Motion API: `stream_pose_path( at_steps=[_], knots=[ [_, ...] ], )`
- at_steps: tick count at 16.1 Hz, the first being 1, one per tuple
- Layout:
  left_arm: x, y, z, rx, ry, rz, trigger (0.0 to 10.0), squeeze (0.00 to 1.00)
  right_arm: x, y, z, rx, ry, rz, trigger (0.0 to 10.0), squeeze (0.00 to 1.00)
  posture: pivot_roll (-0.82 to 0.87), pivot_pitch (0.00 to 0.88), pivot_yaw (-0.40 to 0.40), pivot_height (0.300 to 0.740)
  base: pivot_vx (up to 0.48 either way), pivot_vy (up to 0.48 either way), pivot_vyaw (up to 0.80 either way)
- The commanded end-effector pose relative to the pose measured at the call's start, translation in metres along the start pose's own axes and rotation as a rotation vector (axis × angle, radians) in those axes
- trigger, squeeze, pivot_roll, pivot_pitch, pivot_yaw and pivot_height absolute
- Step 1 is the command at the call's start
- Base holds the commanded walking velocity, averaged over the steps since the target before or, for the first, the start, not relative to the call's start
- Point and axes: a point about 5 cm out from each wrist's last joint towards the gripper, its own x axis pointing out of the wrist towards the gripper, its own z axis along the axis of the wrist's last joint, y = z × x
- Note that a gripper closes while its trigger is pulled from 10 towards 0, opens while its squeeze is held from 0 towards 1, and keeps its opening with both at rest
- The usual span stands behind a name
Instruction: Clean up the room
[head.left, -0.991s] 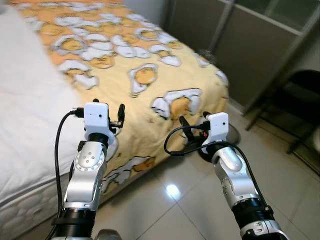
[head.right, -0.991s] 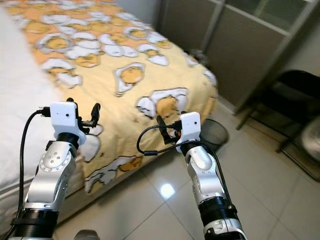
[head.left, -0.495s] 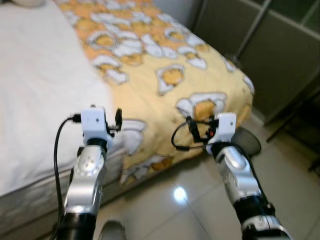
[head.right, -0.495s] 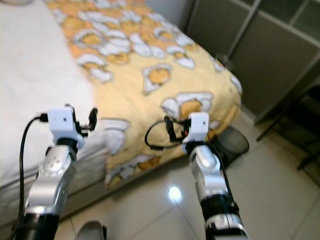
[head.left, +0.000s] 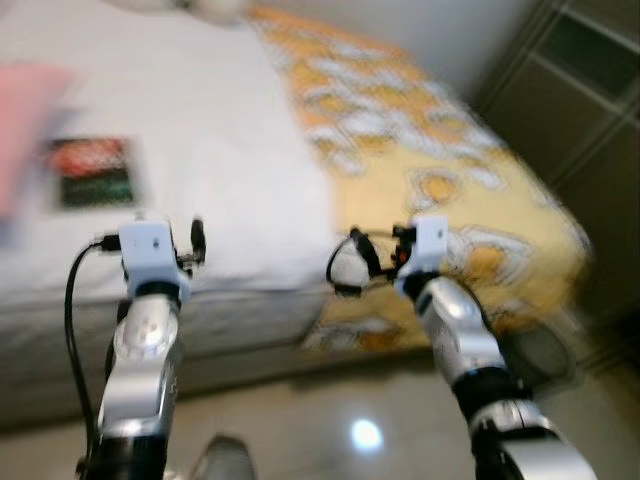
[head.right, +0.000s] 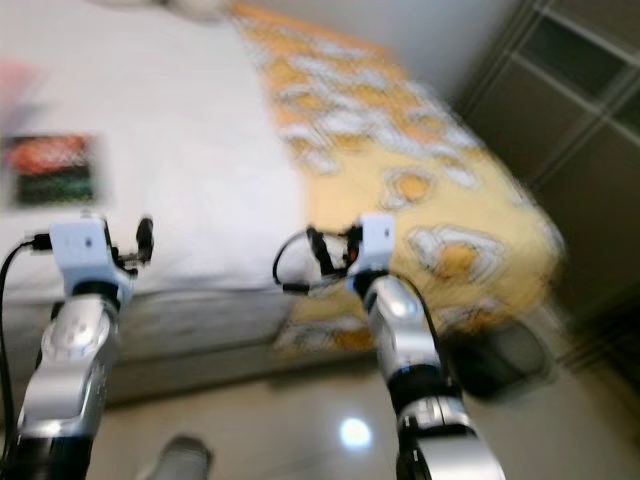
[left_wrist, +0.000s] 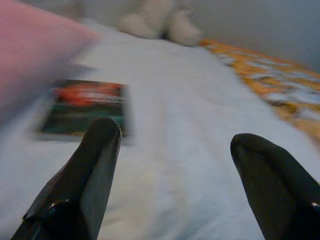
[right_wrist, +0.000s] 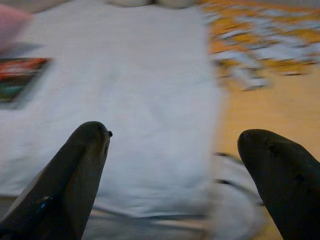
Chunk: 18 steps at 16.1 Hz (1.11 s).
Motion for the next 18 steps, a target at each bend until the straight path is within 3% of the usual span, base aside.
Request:
stream_pose_path(
  at_steps=[1, 5, 9, 11, 14, 18],
  knots=[
    [-0.003, -0.014, 0.001, -0.003, -0.006, -0.038, 10.0, 0.00, -0.003, -0.013, 0.005, -0.004, -0.019, -0.038, 10.0, 0.50, 0.38, 0.000, -0.266, 0.740, 0.000, -0.472, 0.46],
    [-0.004, -0.017, 0.006, 0.021, -0.033, -0.046, 10.0, 0.00, -0.002, -0.012, 0.004, -0.004, -0.022, -0.025, 10.0, 0.51, 0.38, 0.000, -0.262, 0.740, 0.000, -0.354, 0.45],
    [-0.008, -0.008, 0.000, 0.177, -0.047, -0.062, 10.0, 0.00, -0.010, -0.020, 0.005, -0.021, -0.060, -0.075, 10.0, 0.53, 0.36, 0.000, -0.245, 0.740, 0.000, 0.000, 0.45],
    [-0.015, -0.008, -0.003, 0.248, -0.045, -0.136, 10.0, 0.00, -0.021, -0.020, -0.007, -0.026, -0.055, -0.096, 10.0, 0.53, 0.34, 0.000, -0.224, 0.740, 0.000, 0.000, 0.45],
    [-0.007, -0.015, 0.005, 0.288, -0.071, -0.186, 10.0, 0.00, -0.025, -0.017, -0.014, -0.008, -0.056, -0.117, 10.0, 0.54, 0.32, 0.000, -0.189, 0.740, 0.000, 0.000, 0.45],
    [-0.002, -0.017, 0.007, 0.264, -0.044, -0.259, 10.0, 0.00, -0.029, -0.018, -0.009, -0.040, -0.113, -0.193, 10.0, 0.54, 0.27, 0.000, -0.083, 0.740, 0.000, 0.000, 0.46]
  ],
)
